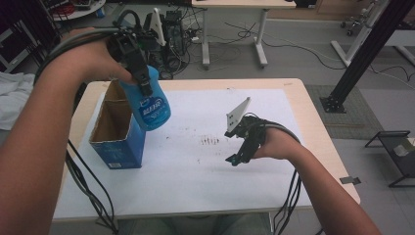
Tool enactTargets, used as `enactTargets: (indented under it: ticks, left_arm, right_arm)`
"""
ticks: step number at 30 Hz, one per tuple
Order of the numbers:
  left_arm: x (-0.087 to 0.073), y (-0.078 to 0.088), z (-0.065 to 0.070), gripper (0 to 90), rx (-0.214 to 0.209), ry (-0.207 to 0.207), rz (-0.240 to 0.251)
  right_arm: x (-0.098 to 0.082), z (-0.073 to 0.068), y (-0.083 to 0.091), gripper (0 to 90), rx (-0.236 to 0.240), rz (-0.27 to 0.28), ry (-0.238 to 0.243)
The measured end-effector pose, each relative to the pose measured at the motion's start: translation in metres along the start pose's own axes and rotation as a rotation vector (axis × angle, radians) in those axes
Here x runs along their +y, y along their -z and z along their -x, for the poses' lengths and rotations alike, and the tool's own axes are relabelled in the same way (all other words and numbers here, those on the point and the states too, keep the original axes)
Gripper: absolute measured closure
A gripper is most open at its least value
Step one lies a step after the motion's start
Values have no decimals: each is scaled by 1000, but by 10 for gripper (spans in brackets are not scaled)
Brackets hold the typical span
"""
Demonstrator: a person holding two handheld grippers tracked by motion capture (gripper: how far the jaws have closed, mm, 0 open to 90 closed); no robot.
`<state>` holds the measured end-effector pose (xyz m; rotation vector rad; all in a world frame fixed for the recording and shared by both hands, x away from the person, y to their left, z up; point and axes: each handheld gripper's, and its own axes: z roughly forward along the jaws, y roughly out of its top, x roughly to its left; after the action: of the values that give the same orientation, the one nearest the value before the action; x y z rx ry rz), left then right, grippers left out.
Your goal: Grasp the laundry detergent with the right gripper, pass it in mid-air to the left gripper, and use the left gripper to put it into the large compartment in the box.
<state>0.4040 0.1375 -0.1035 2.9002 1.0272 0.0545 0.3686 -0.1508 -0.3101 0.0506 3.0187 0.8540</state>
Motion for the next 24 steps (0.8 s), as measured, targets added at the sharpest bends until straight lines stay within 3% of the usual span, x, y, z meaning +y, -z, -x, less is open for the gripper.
enactTargets:
  ticks: [1,6,16,19,24]
  left_arm:
    - [-3,2,-5,379,5,-5,-12]
    - [-20,4,-23,379,28,94,-12]
    - [-52,8,-54,379,44,220,-32]
    - [-58,5,-60,379,53,248,-41]
    - [-63,-4,-69,379,62,261,-67]
  right_arm:
    - [0,1,0,125,3,1,7]
    - [1,1,-2,125,10,3,11]
    - [4,2,-9,125,14,-4,1]
    - [6,3,-11,126,18,-7,-3]
    - [8,5,-15,125,20,-2,11]
